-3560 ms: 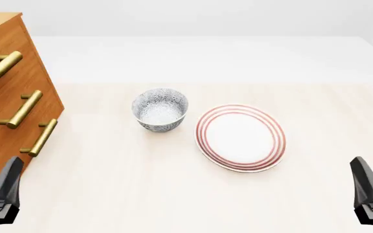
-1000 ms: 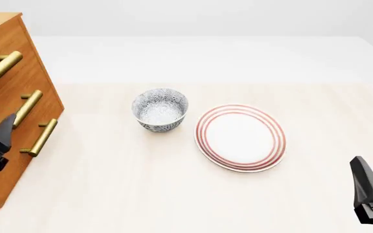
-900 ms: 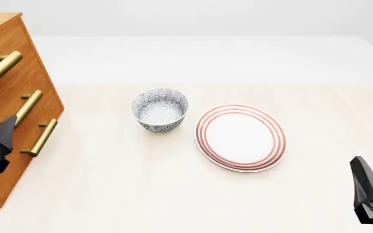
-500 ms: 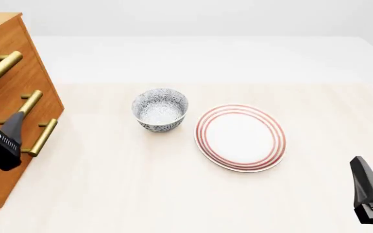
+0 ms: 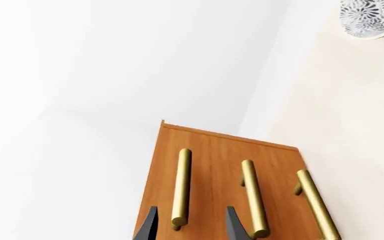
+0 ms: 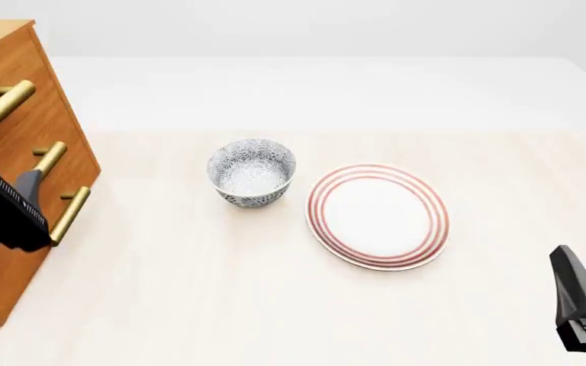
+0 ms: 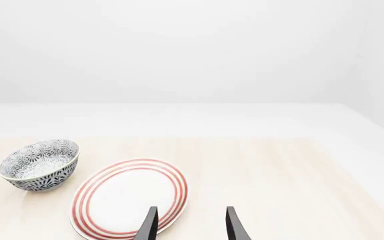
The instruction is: Open the top drawer of the cabinet.
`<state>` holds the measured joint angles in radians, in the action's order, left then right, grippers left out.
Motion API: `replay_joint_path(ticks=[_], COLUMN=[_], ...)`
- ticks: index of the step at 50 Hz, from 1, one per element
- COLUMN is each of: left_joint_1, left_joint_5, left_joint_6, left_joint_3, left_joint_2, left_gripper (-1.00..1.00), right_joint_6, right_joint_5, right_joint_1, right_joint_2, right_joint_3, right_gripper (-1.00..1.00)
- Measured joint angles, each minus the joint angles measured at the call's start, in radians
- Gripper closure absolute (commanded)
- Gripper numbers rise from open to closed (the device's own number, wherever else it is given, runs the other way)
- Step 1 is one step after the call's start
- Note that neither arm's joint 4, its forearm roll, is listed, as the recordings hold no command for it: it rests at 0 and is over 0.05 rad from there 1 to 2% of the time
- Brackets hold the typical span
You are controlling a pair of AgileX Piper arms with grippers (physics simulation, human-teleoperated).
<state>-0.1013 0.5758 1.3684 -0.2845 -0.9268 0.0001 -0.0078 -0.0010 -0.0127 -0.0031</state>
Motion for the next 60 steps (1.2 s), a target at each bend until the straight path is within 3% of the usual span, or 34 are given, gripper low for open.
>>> replay_joint_path(ticks=[40, 60], left_joint_1=[-0.12, -0.189], left_joint_5=[0.15, 0.17], left_joint_6=[-0.002, -0.008], left_joint_3=[-0.052, -0.09], left_joint_2=[-0.209, -0.266], left_gripper=[-1.0, -1.0], right_joint_6=[0.0, 0.0], right_joint_5=[0.0, 0.0], right_joint_1=[0.0, 0.0], right_joint_2=[0.0, 0.0], right_joint_3=[0.0, 0.0], right_gripper=[-1.0, -1.0])
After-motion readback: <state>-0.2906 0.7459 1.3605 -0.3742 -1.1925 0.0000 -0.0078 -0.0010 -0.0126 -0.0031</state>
